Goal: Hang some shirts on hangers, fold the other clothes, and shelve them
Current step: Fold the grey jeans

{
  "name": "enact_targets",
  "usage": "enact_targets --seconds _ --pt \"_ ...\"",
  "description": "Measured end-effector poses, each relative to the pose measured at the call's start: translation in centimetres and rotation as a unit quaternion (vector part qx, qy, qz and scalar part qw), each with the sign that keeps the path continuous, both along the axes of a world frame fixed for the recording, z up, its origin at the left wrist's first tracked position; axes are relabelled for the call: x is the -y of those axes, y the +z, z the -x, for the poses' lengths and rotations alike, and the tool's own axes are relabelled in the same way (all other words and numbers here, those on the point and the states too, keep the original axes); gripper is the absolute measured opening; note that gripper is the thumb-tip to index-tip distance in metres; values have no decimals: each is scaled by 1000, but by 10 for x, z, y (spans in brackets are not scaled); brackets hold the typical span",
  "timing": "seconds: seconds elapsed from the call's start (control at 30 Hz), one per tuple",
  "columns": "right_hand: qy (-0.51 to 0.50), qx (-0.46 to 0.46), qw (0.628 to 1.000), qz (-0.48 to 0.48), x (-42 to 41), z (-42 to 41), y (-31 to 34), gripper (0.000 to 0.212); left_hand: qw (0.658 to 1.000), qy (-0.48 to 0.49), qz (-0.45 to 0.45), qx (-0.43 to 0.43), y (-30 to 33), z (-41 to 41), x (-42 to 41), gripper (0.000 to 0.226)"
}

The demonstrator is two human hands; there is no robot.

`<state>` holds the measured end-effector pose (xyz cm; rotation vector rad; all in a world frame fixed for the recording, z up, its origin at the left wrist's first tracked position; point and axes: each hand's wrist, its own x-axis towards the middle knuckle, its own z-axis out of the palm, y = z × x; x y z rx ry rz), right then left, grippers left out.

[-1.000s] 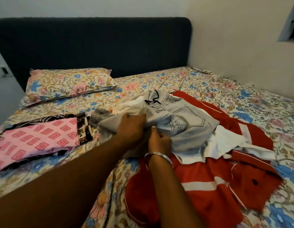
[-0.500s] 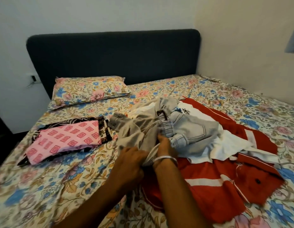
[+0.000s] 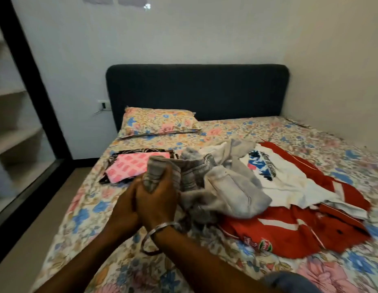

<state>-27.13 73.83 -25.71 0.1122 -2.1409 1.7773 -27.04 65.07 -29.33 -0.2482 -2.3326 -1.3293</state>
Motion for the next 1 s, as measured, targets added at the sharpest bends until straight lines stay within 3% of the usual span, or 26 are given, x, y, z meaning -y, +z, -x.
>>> enact_targets --seconds 0.03,0.1,0.13,0.17,0.2,0.27,0.3,0.33,0.4,0.47,0.53,0.6,0.67,0.73,0.83,0.9,1.0 --pt "99 -16 995 -28 12 -11 2 58 998 52 -13 -43 2 -13 11 30" --pt "275 9 961 -37 14 -13 11 52 987 90 -115 -61 -4 -30 31 30" --pt "311 35 949 -29 14 -10 14 58 979 77 -183 -42 -15 -41 46 29" --pt "301 52 952 -32 4 1 19 65 968 56 -243 -20 -24 -46 56 27" --pt "257 50 964 -52 -5 12 19 64 959 43 -281 0 -40 -54 68 41" --pt "133 14 979 -151 -41 45 14 42 943 27 -328 44 -72 -61 78 75" --pt "77 20 973 -215 -59 64 3 27 936 33 -346 61 -87 -66 81 81" --pt "46 43 962 -266 -81 78 -4 13 933 39 -352 68 -97 -67 78 79" --pt "58 152 937 -309 -114 97 -30 18 925 61 -369 69 -110 -65 75 66" --pt "112 206 897 -375 -130 104 -53 26 933 82 -348 47 -109 -55 71 55" --pt "167 208 830 -490 -129 105 -62 32 937 104 -332 41 -103 -45 66 40" --pt "188 199 788 -551 -115 108 -57 37 934 129 -331 37 -102 -38 64 39" --pt "205 192 786 -551 -103 112 -54 47 934 152 -321 35 -106 -33 65 44" --pt "191 183 787 -558 -101 114 -59 78 939 157 -303 41 -108 -32 66 39" --pt "158 206 770 -582 -103 116 -69 105 962 176 -210 13 -103 -34 63 27" --pt "166 218 779 -564 -106 120 -69 103 974 195 -112 -27 -101 -34 65 34" --pt "131 180 787 -576 -110 120 -68 70 975 213 -12 -58 -99 -36 67 46"
